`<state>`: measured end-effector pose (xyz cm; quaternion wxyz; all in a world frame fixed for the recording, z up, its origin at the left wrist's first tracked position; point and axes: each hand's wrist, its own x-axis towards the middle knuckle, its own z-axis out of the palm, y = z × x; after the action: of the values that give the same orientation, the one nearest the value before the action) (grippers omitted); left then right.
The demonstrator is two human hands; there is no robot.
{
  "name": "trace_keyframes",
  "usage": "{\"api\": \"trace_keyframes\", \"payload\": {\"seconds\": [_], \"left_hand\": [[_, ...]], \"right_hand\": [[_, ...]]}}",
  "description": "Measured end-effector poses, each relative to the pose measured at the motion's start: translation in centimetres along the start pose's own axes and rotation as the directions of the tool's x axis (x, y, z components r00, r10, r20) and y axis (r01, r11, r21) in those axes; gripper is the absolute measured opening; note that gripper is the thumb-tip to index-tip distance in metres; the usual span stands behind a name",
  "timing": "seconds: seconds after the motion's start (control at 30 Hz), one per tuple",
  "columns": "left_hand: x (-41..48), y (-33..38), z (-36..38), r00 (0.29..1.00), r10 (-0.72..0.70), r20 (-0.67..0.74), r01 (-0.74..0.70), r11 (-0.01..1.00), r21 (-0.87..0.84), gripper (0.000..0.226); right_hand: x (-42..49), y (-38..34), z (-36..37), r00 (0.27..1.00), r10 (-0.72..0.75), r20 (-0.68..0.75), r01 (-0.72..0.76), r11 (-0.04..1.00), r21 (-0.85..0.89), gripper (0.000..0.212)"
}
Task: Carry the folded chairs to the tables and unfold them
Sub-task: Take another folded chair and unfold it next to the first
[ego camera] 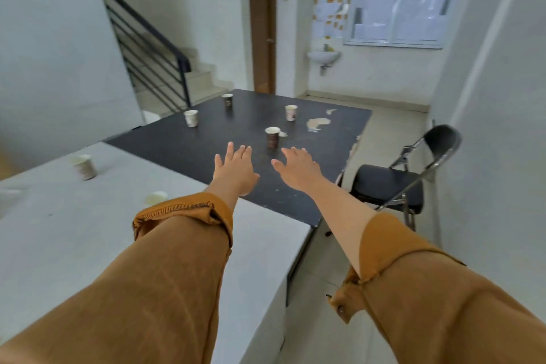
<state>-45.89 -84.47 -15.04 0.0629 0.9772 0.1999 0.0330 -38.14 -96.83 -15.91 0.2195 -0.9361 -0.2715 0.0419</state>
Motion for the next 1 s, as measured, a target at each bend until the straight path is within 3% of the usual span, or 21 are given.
{"api": "trace_keyframes", "payload": {"seconds": [0.23, 0.6, 1.0], "left_hand": [[-6.4, -9.7, -0.1, 0.996, -0.092, 0.004, 0.092, 0.995, 0.033, 0.068], [-16.1, -18.6, 1.9, 0.997, 0.055, 0.054, -0.057, 0.998, 0.039, 0.067], [-20.3, -20.6, 2.3, 0.998, 0.004, 0.056, -0.004, 1.0, -0.002, 0.066]], "right_hand": [[-3.3, -8.8, 4.6, 0.998, -0.045, 0.035, 0.046, 0.999, -0.013, 0.056], [-11.9, -15.3, 10.9, 0.992, 0.127, 0.015, -0.126, 0.991, -0.047, 0.055], [-16.8, -17.6, 12.8, 0.994, 0.103, 0.025, -0.102, 0.995, -0.014, 0.053]]}}
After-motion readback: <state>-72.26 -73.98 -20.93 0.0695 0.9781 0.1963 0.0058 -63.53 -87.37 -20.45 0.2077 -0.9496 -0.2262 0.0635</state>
